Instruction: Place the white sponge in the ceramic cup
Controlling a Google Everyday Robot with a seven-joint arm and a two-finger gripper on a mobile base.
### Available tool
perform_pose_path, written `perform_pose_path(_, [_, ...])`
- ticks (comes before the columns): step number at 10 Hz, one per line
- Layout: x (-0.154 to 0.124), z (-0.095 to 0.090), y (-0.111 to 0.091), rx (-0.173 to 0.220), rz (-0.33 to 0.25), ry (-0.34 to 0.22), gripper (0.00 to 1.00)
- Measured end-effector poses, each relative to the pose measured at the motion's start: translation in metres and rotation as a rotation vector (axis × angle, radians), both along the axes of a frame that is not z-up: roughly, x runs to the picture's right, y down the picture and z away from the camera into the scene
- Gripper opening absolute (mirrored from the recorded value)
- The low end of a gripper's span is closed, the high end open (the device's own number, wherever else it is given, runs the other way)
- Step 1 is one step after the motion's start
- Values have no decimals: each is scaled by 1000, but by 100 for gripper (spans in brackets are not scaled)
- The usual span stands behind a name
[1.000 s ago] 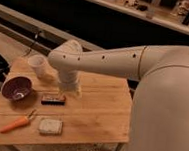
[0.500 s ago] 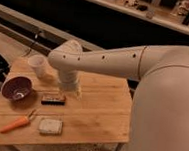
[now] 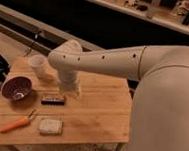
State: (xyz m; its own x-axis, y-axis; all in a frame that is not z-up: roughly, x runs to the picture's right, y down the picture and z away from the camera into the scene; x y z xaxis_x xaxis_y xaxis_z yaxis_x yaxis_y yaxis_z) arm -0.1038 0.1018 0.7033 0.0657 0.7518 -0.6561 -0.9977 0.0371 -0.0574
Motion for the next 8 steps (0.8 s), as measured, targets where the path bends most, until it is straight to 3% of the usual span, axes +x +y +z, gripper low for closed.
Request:
perform_pose_path(4, [-1,0,0,-1,-2,-3,65])
perform_pose_path(6, [-17,-17,13,-17,-218,-111,65])
perform_pose_path(8, [-32,-26,19,-17,-332,-190,65])
